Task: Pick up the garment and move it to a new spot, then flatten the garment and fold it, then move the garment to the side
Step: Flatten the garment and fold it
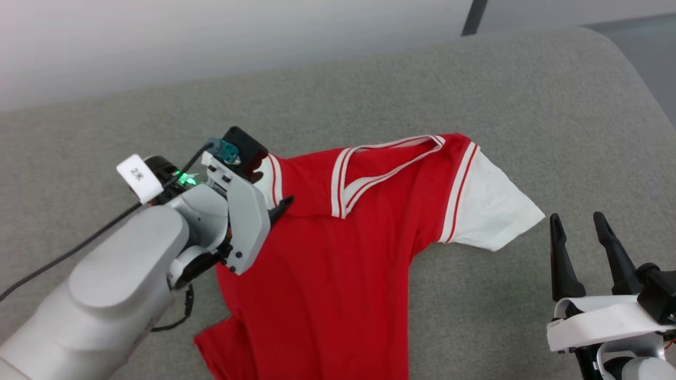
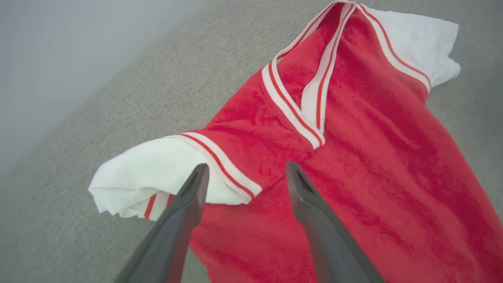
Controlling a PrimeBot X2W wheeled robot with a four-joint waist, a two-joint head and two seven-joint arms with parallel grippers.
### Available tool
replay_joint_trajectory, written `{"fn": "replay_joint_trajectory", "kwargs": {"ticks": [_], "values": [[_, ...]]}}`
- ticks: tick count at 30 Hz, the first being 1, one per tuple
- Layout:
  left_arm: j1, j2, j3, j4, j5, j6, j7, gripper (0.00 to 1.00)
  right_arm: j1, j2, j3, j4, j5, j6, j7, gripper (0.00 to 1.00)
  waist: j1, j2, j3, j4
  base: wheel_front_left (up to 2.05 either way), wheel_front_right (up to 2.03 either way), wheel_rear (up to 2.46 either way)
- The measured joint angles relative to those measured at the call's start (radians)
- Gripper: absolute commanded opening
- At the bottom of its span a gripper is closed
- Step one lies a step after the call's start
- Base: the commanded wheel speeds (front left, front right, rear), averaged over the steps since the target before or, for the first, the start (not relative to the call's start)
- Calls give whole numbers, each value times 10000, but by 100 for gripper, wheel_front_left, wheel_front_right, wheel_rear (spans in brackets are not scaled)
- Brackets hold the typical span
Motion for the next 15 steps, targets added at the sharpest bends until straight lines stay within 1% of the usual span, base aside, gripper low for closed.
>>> {"fn": "replay_joint_trajectory", "kwargs": {"ticks": [4,8,15], "values": [[-223,-46,-232,786,100,-142,-428,100,-132,-2,52,100,44,0,-98,100,0,0,306,-200,0,0,0],[-342,-75,-675,1315,146,-190,-533,100,-149,0,113,209,79,0,-157,100,0,0,543,-386,0,0,0],[-589,-27,-1664,1628,286,-230,-725,100,-239,0,171,389,113,0,-228,100,0,0,702,-472,0,0,0]]}}
